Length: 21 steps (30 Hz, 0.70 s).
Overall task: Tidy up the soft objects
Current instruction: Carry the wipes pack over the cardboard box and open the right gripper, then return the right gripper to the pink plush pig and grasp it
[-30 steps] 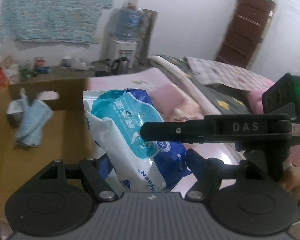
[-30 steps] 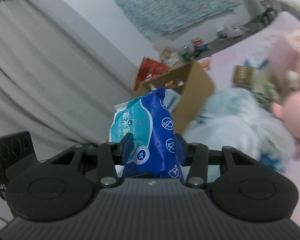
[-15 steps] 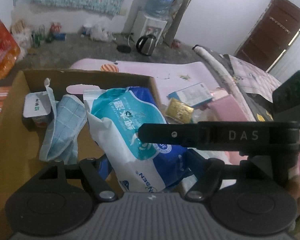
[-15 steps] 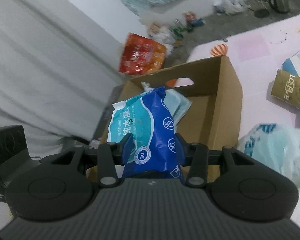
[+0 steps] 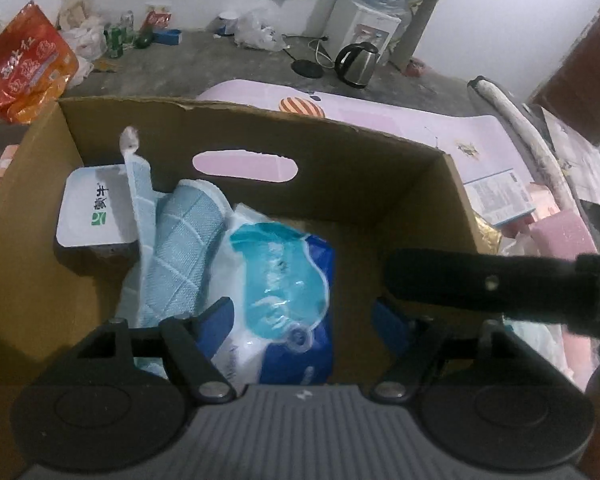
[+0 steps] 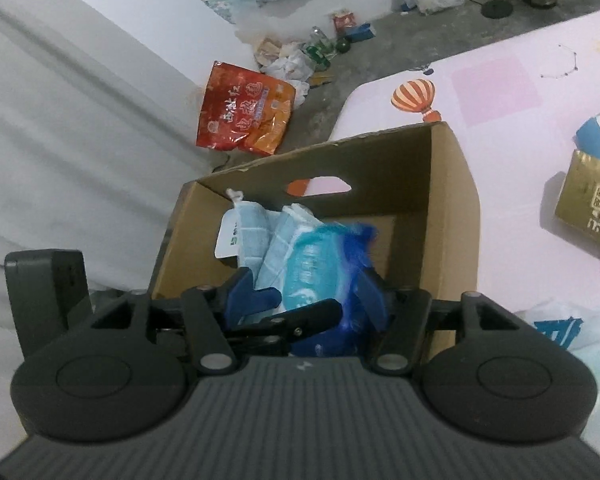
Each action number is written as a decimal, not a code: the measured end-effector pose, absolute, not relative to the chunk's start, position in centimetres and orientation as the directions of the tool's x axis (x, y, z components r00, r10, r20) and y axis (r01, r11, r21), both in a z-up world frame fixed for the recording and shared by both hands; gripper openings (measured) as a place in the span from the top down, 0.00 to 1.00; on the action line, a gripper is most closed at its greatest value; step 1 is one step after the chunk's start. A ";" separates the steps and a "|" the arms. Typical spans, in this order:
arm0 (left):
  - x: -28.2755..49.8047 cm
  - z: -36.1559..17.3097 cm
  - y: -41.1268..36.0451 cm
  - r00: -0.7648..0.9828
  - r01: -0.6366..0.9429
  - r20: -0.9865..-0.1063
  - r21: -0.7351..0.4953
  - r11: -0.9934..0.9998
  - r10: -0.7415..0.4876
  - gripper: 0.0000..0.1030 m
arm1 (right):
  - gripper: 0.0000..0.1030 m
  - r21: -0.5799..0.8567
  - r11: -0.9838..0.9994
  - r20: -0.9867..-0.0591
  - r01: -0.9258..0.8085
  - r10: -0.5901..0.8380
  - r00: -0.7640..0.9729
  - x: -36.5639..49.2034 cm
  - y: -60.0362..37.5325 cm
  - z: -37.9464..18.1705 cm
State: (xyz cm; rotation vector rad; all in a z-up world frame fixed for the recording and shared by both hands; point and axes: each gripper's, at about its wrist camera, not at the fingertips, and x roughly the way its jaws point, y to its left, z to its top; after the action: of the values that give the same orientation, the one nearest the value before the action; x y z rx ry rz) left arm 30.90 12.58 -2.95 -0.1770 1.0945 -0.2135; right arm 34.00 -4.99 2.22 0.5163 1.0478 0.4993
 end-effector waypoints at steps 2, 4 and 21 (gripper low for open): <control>30.5 -2.5 12.4 0.456 0.095 -0.857 -0.220 0.971 -0.239 0.25 | 0.44 0.629 0.763 -0.660 -0.147 0.624 0.418 34.0 -5.5 2.6; 30.2 -1.8 12.1 0.470 0.093 -0.854 -0.203 0.975 -0.223 0.25 | 0.44 0.645 0.748 -0.638 -0.155 0.639 0.428 34.1 -6.2 3.1; 18.6 9.0 3.7 0.631 0.275 -0.715 -0.157 0.949 -0.301 0.10 | 0.30 0.690 0.685 -0.399 -0.232 0.628 0.668 17.8 -29.3 10.3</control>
State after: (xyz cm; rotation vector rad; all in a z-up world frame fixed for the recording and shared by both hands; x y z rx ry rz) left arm 18.55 3.73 9.00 -0.0342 0.8245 -0.3299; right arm 17.84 -29.31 10.33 0.6459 0.6755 0.5251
